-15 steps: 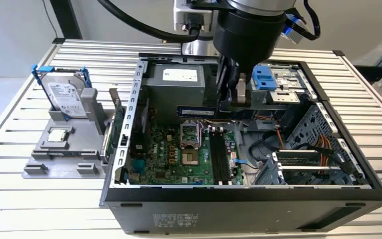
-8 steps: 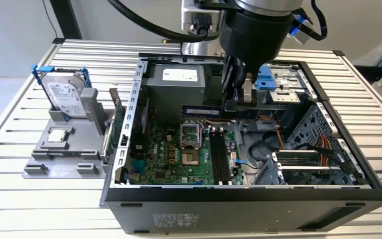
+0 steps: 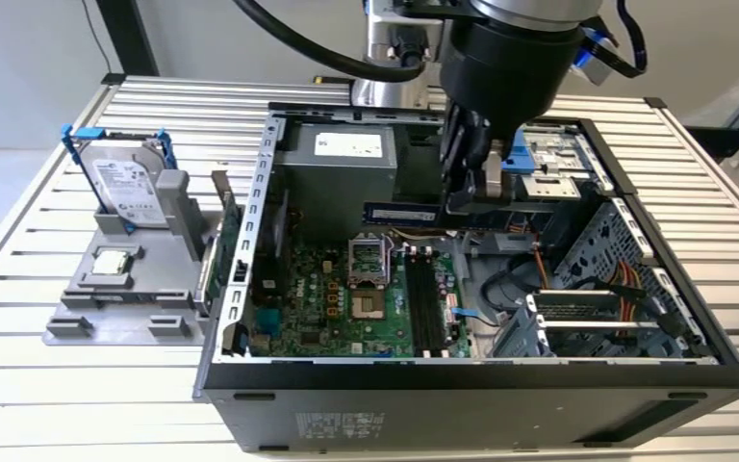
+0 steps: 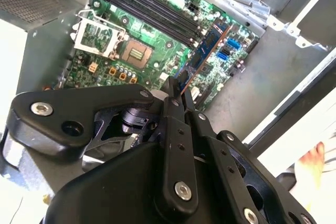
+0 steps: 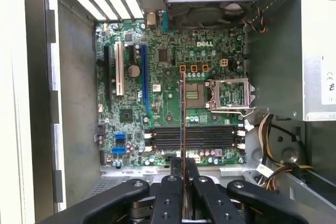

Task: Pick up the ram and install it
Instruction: 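Pick up the ram and move it above insertion slot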

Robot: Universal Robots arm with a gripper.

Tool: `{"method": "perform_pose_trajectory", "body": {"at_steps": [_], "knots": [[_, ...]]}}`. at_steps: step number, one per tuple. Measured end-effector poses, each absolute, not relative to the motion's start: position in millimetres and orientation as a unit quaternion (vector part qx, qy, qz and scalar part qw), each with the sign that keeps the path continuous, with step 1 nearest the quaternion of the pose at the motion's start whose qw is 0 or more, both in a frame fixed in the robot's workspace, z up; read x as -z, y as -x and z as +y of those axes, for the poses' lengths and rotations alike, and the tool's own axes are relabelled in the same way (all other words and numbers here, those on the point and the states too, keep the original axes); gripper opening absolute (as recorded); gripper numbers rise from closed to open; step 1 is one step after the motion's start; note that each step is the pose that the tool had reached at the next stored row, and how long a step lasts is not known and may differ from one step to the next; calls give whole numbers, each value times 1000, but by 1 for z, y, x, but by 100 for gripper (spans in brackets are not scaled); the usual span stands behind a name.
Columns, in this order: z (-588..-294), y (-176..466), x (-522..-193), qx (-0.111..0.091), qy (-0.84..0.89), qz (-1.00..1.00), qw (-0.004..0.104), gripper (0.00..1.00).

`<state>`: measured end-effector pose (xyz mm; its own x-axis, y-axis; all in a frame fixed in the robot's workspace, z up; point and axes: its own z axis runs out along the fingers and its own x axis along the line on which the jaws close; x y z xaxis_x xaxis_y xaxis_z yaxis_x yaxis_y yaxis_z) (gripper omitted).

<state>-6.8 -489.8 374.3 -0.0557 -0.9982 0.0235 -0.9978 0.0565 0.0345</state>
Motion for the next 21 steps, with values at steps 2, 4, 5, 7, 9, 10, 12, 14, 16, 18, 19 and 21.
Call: {"method": "perform_pose_trajectory", "body": {"at_steps": [2,4,5,7,9,10,12,14,16,18,19,21], "knots": [[-490,4,-374,4,-687,-727,20,0],[-489,2,-374,4,-687,-727,20,0],[-489,1,-374,4,-687,-727,20,0],[-489,0,-374,4,-687,-727,20,0],[-488,-1,-374,4,-687,-727,20,0],[-487,-1,-374,4,-687,-727,20,0],[-485,-2,-374,4,-687,-727,20,0],[-483,-2,-374,4,-687,-727,20,0],[-480,-2,-374,4,-687,-727,20,0],[-477,-3,-374,4,-687,-726,20,0],[-476,-3,-374,4,-687,-726,20,0],[-474,-4,-374,4,-687,-727,20,0]]}}
